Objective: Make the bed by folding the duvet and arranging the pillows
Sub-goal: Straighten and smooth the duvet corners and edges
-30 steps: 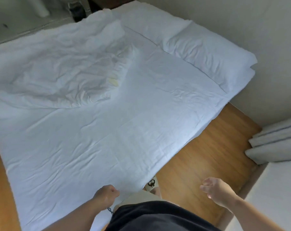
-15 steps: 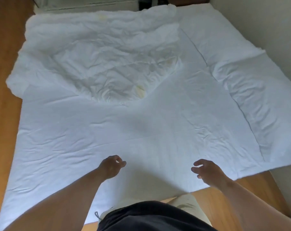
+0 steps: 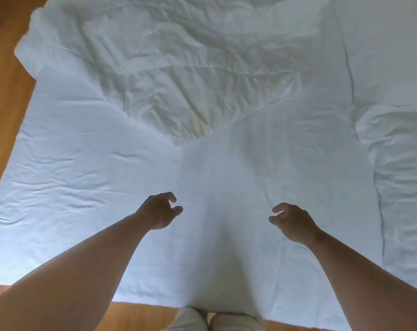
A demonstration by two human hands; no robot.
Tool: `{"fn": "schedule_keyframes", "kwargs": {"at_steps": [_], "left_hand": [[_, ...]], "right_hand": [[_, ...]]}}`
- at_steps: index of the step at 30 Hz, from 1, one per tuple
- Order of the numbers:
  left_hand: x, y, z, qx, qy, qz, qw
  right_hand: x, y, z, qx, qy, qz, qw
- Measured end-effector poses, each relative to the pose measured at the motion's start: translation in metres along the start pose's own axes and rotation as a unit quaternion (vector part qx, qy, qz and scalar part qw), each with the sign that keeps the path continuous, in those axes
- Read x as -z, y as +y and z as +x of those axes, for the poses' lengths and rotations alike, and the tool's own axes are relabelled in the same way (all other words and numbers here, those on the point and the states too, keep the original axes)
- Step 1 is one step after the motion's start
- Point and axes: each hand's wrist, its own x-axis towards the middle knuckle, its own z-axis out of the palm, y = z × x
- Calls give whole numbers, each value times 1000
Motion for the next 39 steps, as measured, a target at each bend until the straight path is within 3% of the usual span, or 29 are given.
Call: {"fn": "schedule_keyframes", "kwargs": {"at_steps": [4,9,13,17,21,24,28,30,32,34,36,38,39], "left_hand": [[11,27,83,-14,34,9,999],[29,55,196,-67,143,64,985],[36,68,266,-126,295,216,922],[52,52,342,-158,322,301,884],[68,56,400,-169,327,279,887],[78,72,420,-164,349,245,890],[93,80,414,-184,403,185,877],[104,78,398,-185,393,143,889],[121,74,372,-183,361,102,909],[150,64,341,-176,283,67,941],[190,60,304,-176,154,28,972],[235,66,274,-178,61,-22,982],[257,70,269,-176,64,-37,982]], "right_hand": [[21,-18,75,29,37,-39,998],[44,-73,196,151,112,-136,973],[64,-139,288,259,177,-252,916],[79,-185,368,305,231,-348,856],[72,-193,422,277,177,-355,875],[88,-203,433,310,161,-213,913],[93,-219,427,285,230,-198,909],[91,-224,415,266,233,-201,913],[101,-234,387,266,183,-151,934],[120,-251,349,280,113,-130,945],[141,-271,310,277,46,-135,950],[162,-290,283,250,31,-153,956],[172,-300,277,245,55,-156,955]]}}
